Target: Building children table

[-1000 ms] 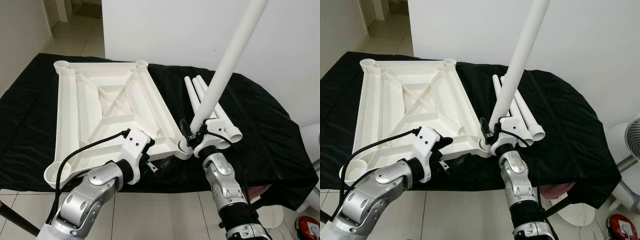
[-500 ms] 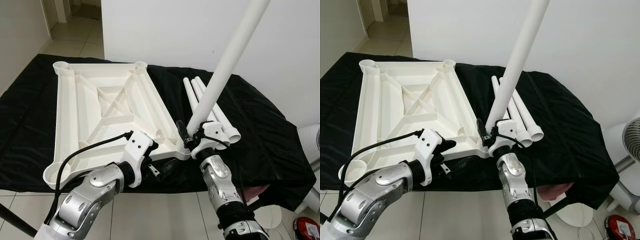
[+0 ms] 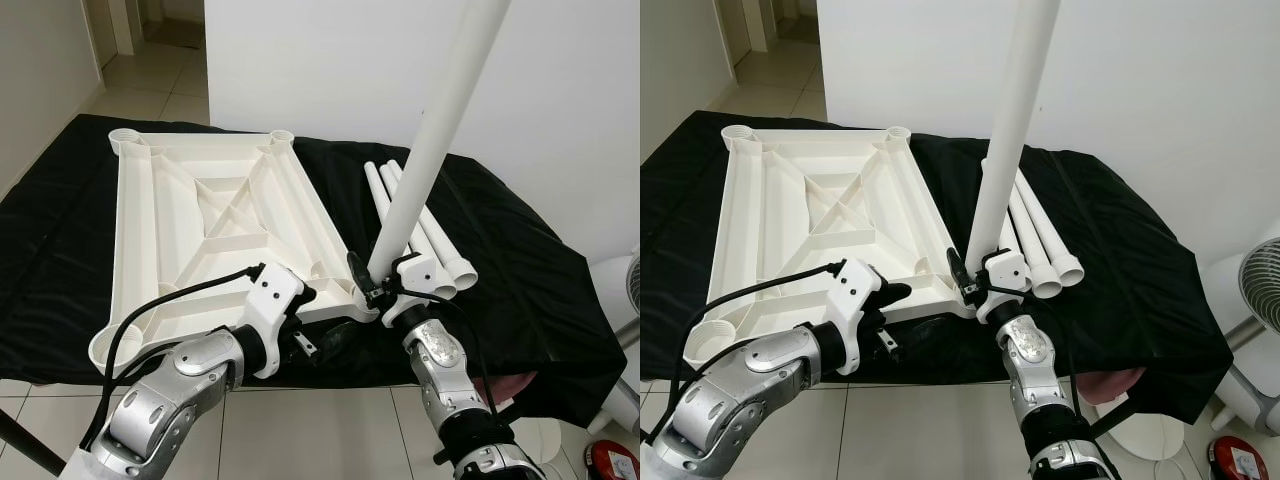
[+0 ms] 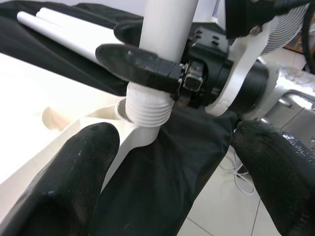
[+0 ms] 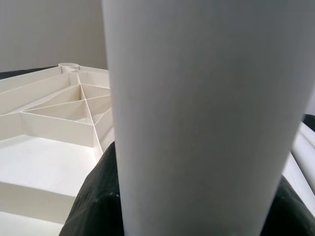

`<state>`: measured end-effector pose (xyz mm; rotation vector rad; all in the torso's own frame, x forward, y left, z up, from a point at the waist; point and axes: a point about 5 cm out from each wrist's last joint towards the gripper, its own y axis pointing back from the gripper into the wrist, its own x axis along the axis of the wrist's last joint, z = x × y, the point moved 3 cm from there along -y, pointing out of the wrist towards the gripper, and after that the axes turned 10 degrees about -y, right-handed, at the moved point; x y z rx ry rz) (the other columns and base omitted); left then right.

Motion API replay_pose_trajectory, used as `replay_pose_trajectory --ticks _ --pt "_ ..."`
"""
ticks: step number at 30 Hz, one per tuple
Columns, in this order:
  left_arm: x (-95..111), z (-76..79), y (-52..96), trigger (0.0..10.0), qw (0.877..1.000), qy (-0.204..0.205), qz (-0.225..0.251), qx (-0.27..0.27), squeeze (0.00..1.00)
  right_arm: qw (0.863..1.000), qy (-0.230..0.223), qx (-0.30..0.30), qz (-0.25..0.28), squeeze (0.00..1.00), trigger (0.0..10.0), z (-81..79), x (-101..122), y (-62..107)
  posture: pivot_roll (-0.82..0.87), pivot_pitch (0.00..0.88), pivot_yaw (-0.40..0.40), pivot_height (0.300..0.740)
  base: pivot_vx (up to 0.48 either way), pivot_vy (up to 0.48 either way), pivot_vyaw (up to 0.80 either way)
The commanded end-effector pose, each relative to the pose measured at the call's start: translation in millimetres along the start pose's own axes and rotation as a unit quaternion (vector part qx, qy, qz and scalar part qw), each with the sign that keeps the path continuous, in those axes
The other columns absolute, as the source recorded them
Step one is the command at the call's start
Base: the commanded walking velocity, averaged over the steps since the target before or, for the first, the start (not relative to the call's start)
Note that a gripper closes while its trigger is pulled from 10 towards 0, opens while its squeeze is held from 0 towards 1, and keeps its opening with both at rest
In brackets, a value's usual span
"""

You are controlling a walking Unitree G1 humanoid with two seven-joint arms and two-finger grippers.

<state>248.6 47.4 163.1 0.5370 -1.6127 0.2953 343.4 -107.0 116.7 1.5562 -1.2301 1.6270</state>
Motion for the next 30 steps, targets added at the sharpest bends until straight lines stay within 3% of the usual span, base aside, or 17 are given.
replay_pose_trajectory --ticks 1,15,24,30 --pt "1 12.9 -0.4 10.0 0.998 0.003 0.007 -0.058 0.00 0.997 -0.027 -0.024 -0.072 0.00 10.0 8.0 -33 18.6 0.04 0.000 -0.115 0.740 0.000 0.000 0.00" --pt "2 18.6 -1.9 10.0 0.998 0.009 0.007 -0.068 0.00 0.992 -0.093 -0.047 -0.064 0.00 10.0 7.6 -30 -0.7 0.03 0.000 -0.113 0.740 0.000 0.000 0.00" --pt "3 19.3 -3.4 10.0 0.997 0.010 0.008 -0.071 0.00 0.993 -0.093 -0.043 -0.064 0.00 10.0 6.9 -28 -7.6 0.03 0.000 -0.115 0.740 0.000 0.000 0.00" --pt "4 19.6 -4.2 10.0 0.997 0.010 0.009 -0.071 0.00 0.995 -0.061 -0.024 -0.074 0.00 10.0 3.4 -32 -2.8 0.03 0.000 -0.114 0.740 0.000 0.000 0.00"
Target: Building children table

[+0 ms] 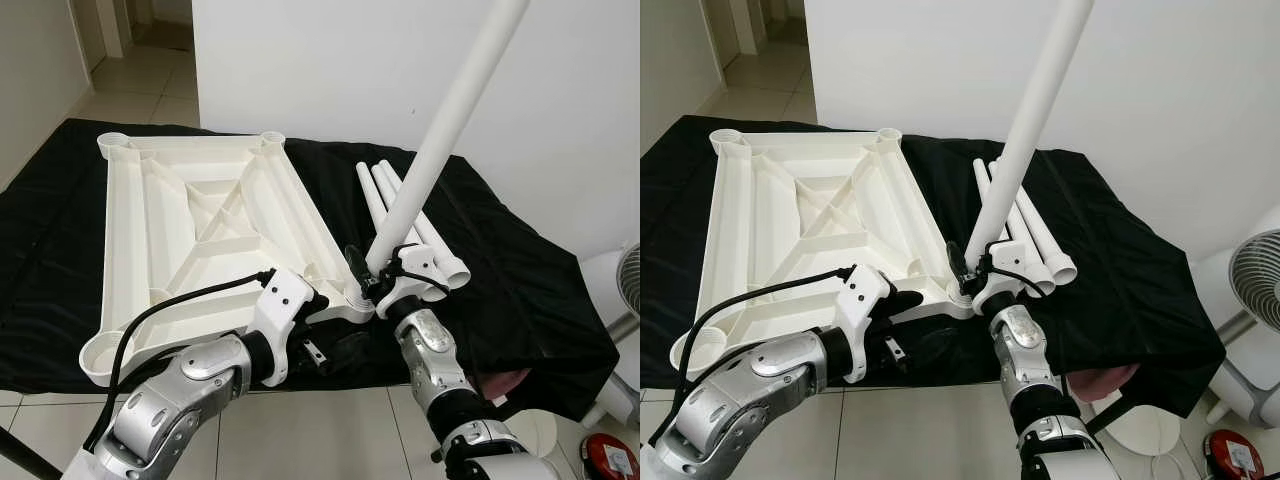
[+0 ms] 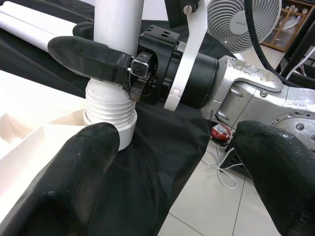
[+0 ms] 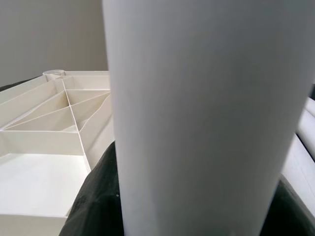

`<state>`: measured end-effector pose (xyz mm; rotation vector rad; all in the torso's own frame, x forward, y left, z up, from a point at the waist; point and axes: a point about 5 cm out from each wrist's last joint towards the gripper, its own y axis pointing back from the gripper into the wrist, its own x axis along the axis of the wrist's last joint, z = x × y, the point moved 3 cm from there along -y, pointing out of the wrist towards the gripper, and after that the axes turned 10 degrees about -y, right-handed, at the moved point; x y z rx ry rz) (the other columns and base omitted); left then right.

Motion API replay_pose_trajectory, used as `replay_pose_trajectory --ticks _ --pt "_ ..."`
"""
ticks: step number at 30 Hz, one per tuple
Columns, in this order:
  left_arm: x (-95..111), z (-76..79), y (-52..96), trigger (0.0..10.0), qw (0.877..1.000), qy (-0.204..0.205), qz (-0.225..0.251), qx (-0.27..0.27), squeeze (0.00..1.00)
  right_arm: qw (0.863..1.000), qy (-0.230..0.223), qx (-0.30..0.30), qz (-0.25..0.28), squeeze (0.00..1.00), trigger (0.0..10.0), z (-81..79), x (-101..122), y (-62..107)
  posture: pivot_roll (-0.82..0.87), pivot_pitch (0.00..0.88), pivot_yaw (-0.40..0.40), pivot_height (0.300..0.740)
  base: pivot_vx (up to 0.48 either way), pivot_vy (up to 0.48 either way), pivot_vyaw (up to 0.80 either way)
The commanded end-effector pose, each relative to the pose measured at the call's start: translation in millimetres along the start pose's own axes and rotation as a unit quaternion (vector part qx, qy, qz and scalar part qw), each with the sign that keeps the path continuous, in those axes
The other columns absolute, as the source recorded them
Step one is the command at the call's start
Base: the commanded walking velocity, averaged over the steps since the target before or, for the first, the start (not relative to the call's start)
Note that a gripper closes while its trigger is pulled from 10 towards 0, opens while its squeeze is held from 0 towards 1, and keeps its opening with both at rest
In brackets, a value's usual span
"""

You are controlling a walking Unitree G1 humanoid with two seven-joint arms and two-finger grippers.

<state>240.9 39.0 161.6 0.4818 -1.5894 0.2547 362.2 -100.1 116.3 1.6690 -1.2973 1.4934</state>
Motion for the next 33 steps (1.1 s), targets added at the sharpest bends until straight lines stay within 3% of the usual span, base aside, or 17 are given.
replay_pose_trajectory --ticks 1,7,21,25,26,27,33 --pt "4 8.7 -1.2 10.0 0.999 -0.005 0.007 -0.041 0.00 0.998 0.006 -0.008 -0.060 0.00 10.0 5.4 -27 15.7 0.03 0.000 -0.114 0.740 0.000 0.000 0.00" --pt "5 8.9 -1.0 10.0 0.999 -0.006 0.007 -0.043 0.00 0.996 0.044 0.018 -0.069 0.00 10.0 3.1 -32 23.0 0.03 0.000 -0.111 0.740 0.000 0.000 0.00" --pt "5 8.4 0.9 10.0 0.999 -0.010 0.006 -0.046 0.00 0.991 0.067 0.061 -0.098 0.00 10.0 2.2 -43 37.3 0.04 0.000 -0.103 0.740 0.000 0.000 0.00" --pt "5 7.8 1.1 10.0 0.999 -0.011 0.006 -0.046 0.00 0.993 0.054 0.050 -0.094 0.00 10.0 4.6 -42 36.7 0.04 0.000 -0.101 0.740 0.000 0.000 0.00" --pt "5 7.2 1.3 10.0 0.999 -0.012 0.006 -0.045 0.00 0.997 0.010 0.011 -0.079 0.00 10.0 13.2 -40 36.1 0.04 0.000 -0.104 0.740 0.000 0.000 0.00" --pt "6 6.8 1.3 10.0 0.999 -0.013 0.006 -0.044 0.00 0.997 -0.007 -0.005 -0.071 0.00 10.0 16.4 -39 36.6 0.04 0.000 -0.104 0.740 0.000 0.000 0.00" --pt "6 5.9 1.6 10.0 0.999 -0.012 0.007 -0.040 0.00 0.995 -0.064 -0.052 -0.054 0.00 10.0 23.8 -42 43.6 0.04 0.000 -0.107 0.740 0.000 0.000 0.00"
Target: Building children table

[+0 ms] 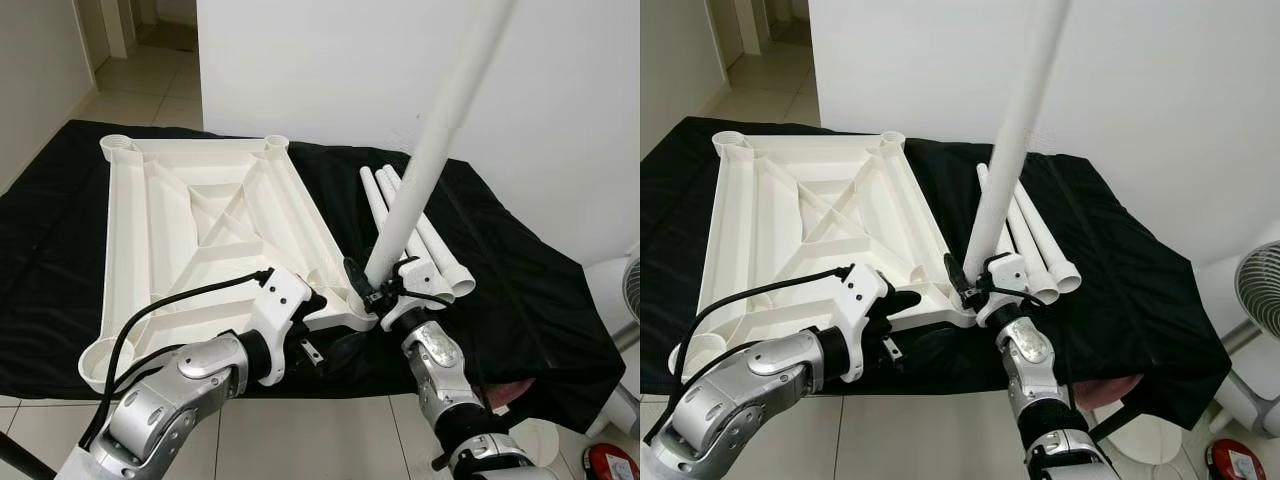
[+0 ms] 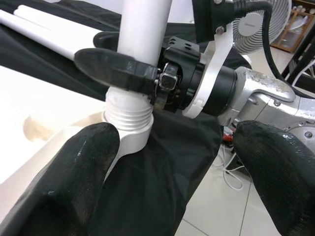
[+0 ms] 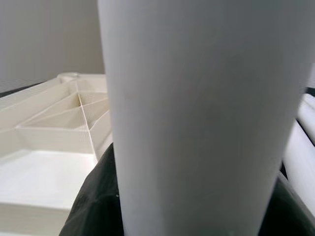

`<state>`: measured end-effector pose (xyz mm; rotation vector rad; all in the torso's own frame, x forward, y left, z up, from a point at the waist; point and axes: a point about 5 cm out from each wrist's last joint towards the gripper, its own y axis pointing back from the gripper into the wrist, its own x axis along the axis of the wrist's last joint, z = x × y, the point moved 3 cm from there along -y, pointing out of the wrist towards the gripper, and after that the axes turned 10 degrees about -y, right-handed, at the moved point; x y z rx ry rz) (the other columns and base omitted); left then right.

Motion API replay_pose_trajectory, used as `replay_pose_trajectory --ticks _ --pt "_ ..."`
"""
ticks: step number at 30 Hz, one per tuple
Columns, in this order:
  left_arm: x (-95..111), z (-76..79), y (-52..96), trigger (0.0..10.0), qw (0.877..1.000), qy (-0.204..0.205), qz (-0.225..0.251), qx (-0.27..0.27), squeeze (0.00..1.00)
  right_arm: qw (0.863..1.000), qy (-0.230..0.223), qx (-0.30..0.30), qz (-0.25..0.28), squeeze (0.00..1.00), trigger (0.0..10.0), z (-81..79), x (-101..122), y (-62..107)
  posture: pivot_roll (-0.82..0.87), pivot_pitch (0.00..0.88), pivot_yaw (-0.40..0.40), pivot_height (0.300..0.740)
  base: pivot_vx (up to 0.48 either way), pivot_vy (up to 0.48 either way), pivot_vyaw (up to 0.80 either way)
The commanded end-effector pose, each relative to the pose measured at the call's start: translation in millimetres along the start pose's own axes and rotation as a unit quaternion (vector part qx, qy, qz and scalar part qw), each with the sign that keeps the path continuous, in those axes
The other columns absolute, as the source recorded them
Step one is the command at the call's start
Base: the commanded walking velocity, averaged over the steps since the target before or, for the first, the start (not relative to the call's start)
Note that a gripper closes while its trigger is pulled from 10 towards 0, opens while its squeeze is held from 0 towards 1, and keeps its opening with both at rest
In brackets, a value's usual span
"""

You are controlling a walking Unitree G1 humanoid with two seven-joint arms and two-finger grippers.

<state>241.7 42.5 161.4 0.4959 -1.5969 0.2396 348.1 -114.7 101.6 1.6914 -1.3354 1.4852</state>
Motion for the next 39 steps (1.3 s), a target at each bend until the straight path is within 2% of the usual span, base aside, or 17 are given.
replay_pose_trajectory --ticks 1,5,7,12,20,27,30,34,36,37,39 --pt "6 8.0 -1.0 10.0 0.999 -0.006 0.015 -0.040 0.00 0.995 -0.053 -0.058 -0.063 0.00 10.0 14.9 -33 23.8 0.04 0.000 -0.107 0.740 0.000 0.000 0.00" --pt "7 7.0 -0.9 10.0 0.999 -0.007 0.015 -0.037 0.00 0.991 -0.085 -0.092 -0.053 0.00 10.0 20.7 -35 28.9 0.04 0.000 -0.105 0.740 0.000 0.000 0.00" --pt "7 6.7 -0.9 10.0 0.999 -0.007 0.015 -0.037 0.00 0.991 -0.083 -0.094 -0.055 0.00 10.0 21.5 -36 30.1 0.04 0.000 -0.106 0.740 0.000 0.000 0.00" --pt "7 6.3 -1.2 10.0 0.999 -0.008 0.015 -0.037 0.00 0.991 -0.065 -0.091 -0.075 0.00 10.0 22.5 -38 28.2 0.04 0.000 -0.102 0.740 0.000 0.000 0.00" --pt "7 5.6 -1.7 10.0 0.999 -0.010 0.016 -0.036 0.00 0.988 0.000 -0.098 -0.123 0.00 10.0 25.8 -39 15.9 0.04 0.000 -0.103 0.740 0.000 0.000 0.00" --pt "7 6.1 -1.5 10.0 0.999 -0.009 0.017 -0.034 0.00 0.986 0.006 -0.120 -0.111 0.00 10.0 20.9 -36 9.4 0.04 0.000 -0.110 0.740 0.000 0.000 0.00" --pt "8 6.3 -1.4 10.0 0.999 -0.008 0.018 -0.033 0.00 0.985 -0.001 -0.143 -0.096 0.00 10.0 13.1 -35 4.7 0.05 0.000 -0.115 0.740 0.000 0.000 0.00" --pt "8 6.6 -1.4 10.0 0.999 -0.008 0.018 -0.033 0.00 0.979 0.003 -0.181 -0.089 0.00 10.0 14.1 -36 4.3 0.05 0.000 -0.115 0.740 0.000 0.000 0.00" --pt "8 6.2 -1.4 10.0 0.999 -0.008 0.018 -0.033 0.00 0.972 -0.004 -0.218 -0.082 0.00 10.0 17.8 -36 5.4 0.04 0.000 -0.114 0.740 0.000 0.000 0.00" --pt "8 6.2 -1.4 10.0 0.999 -0.008 0.018 -0.033 0.00 0.972 -0.004 -0.218 -0.082 0.00 10.0 17.8 -36 5.4 0.04 0.000 -0.114 0.740 0.000 0.000 0.00" --pt "8 6.2 -1.8 10.0 0.999 -0.008 0.018 -0.034 0.00 0.963 -0.002 -0.262 -0.066 0.00 10.0 20.4 -33 6.6 0.04 0.000 -0.113 0.740 0.000 0.000 0.00"
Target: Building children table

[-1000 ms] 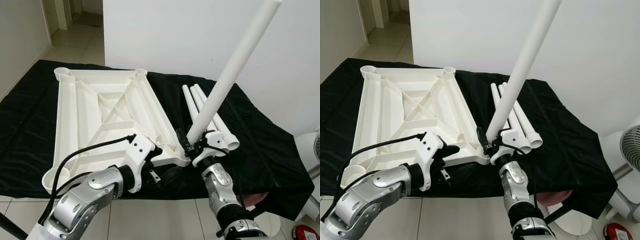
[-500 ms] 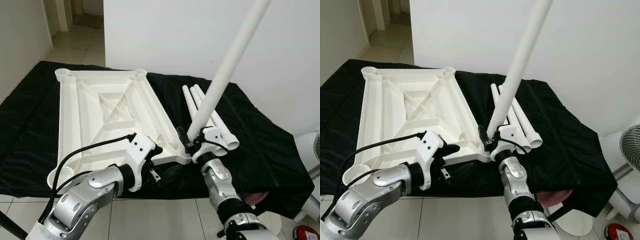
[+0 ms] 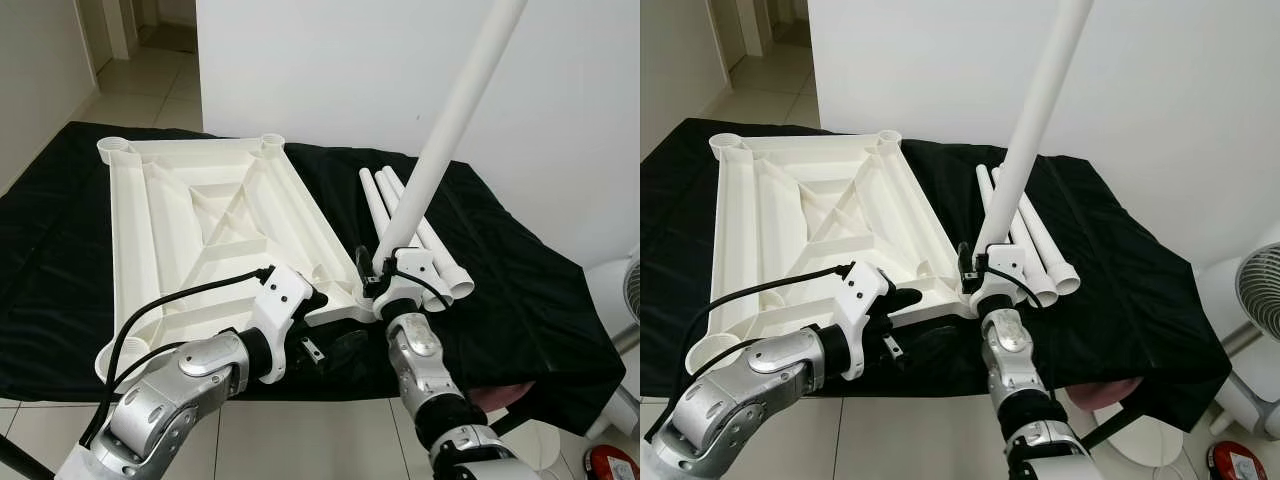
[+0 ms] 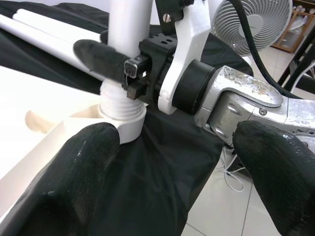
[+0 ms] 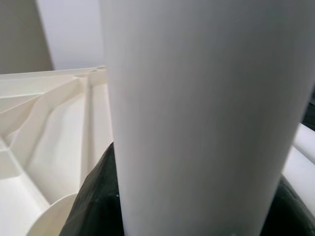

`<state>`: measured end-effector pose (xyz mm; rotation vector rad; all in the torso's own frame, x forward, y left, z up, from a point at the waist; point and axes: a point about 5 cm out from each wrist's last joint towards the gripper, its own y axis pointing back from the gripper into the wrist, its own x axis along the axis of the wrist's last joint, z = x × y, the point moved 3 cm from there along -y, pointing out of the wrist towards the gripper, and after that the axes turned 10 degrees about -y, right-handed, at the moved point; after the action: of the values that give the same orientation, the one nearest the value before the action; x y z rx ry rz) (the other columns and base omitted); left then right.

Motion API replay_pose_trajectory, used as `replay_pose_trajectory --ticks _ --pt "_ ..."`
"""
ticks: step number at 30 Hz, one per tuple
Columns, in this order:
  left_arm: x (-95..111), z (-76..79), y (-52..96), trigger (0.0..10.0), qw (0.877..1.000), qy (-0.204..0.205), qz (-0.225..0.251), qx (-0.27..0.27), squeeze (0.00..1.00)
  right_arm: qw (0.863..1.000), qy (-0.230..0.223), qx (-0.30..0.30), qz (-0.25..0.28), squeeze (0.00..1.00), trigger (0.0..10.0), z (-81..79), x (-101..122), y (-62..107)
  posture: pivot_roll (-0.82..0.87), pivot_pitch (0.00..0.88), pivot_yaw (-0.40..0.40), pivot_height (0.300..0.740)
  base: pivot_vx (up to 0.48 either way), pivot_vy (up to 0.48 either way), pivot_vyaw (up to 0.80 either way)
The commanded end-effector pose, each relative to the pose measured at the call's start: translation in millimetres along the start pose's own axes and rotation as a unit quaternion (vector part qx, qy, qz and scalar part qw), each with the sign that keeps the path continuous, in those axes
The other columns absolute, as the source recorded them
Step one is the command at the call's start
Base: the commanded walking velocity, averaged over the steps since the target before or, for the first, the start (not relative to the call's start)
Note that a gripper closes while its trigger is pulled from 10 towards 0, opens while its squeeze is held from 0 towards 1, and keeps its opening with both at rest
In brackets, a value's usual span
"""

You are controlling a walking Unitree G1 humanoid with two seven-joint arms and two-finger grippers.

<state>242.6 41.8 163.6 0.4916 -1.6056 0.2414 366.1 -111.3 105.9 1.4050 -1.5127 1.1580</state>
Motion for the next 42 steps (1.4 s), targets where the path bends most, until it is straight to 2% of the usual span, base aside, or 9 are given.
replay_pose_trajectory --ticks 1,13,14,16,17,24,34,35,42 --pt "6 6.9 -1.1 10.0 0.999 -0.004 0.016 -0.033 0.00 0.995 -0.001 -0.069 -0.078 0.00 10.0 24.2 -35 17.6 0.04 0.000 -0.113 0.740 0.000 0.000 0.00" --pt "6 8.7 -2.4 10.0 0.999 -0.001 0.017 -0.035 0.00 0.996 -0.001 -0.087 -0.034 0.00 10.0 17.9 -24 19.5 0.04 0.000 -0.115 0.740 0.000 0.000 0.00" --pt "6 9.4 -2.5 10.0 0.999 0.000 0.018 -0.035 0.00 0.997 -0.002 -0.073 -0.025 0.41 10.0 16.1 -20 18.5 0.04 0.000 -0.118 0.740 0.000 0.000 0.00" --pt "7 9.9 -2.6 10.0 0.999 0.000 0.018 -0.036 0.00 0.997 -0.003 -0.071 -0.022 0.41 10.0 16.0 -19 18.2 0.04 0.000 -0.118 0.740 0.000 0.000 0.00" --pt "7 10.2 -2.6 10.0 0.999 0.001 0.018 -0.036 0.00 0.998 0.000 -0.068 -0.016 1.00 10.0 16.2 -17 17.7 0.04 0.000 -0.118 0.740 0.000 0.000 0.00" --pt "7 12.1 -2.5 10.0 0.999 0.002 0.021 -0.040 0.00 0.998 -0.022 -0.053 0.016 1.00 10.0 22.0 2 10.5 0.04 0.000 -0.116 0.740 0.000 0.000 0.00" --pt "8 15.4 -6.2 10.0 0.999 0.005 0.025 -0.049 0.00 1.000 -0.007 -0.007 0.026 1.00 10.0 20.6 14 5.6 0.03 0.000 -0.113 0.740 0.000 0.000 0.00" --pt "7 15.2 -6.8 10.0 0.999 0.004 0.024 -0.048 0.00 1.000 -0.005 0.012 0.023 0.00 10.0 18.5 15 5.2 0.03 0.000 -0.113 0.740 0.000 0.000 0.00" --pt "4 4.9 -17.6 10.0 1.000 -0.011 0.009 -0.003 0.00 0.994 0.028 0.103 0.008 0.00 10.0 19.1 23 4.5 0.02 0.000 -0.111 0.740 0.000 0.000 0.00"
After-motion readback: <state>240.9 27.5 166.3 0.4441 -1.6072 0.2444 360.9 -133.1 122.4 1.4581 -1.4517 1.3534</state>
